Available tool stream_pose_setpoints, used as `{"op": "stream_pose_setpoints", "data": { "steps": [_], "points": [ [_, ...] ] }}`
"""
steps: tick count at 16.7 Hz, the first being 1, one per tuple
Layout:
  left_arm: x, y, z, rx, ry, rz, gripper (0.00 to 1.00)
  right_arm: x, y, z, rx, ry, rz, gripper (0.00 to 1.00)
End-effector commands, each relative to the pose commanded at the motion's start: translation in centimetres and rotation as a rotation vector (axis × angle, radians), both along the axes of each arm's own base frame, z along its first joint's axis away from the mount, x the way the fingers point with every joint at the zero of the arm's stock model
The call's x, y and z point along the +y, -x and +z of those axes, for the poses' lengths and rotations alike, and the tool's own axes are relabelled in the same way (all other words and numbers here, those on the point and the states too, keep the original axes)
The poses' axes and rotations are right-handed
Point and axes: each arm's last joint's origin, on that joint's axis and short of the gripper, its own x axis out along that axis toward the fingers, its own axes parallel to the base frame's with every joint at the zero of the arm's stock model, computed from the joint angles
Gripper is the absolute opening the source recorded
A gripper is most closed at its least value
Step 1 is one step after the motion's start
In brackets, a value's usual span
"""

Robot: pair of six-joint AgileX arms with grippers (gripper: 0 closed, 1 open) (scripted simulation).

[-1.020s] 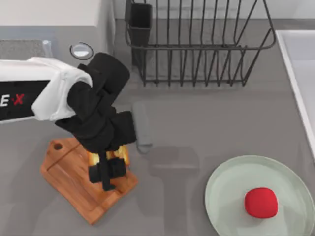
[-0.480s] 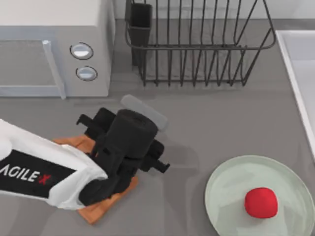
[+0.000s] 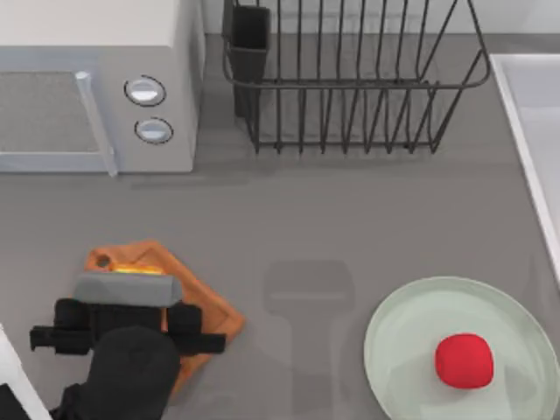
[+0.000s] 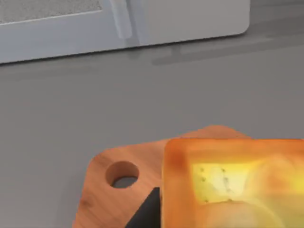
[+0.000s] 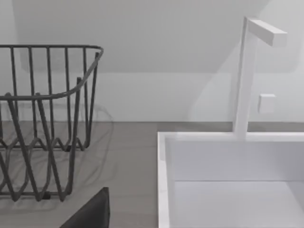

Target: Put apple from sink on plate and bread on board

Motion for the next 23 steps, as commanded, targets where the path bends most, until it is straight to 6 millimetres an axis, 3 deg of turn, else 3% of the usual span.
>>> {"op": "stream_pose_setpoints", "data": {
  "steps": [4, 11, 23],
  "points": [
    [0.9, 1.7, 0.3, -0.04, 0.135, -0.009, 0.0, 0.0, 0.0, 0.0, 0.0, 0.0, 0.0, 1.0],
    [0.9, 1.7, 0.4, -0.041, 0.139, -0.006, 0.0, 0.0, 0.0, 0.0, 0.0, 0.0, 0.0, 1.0],
    [-0.6, -2.0, 1.5, -0.156, 0.353, -0.012, 0.0, 0.0, 0.0, 0.0, 0.0, 0.0, 0.0, 1.0]
  ]
}}
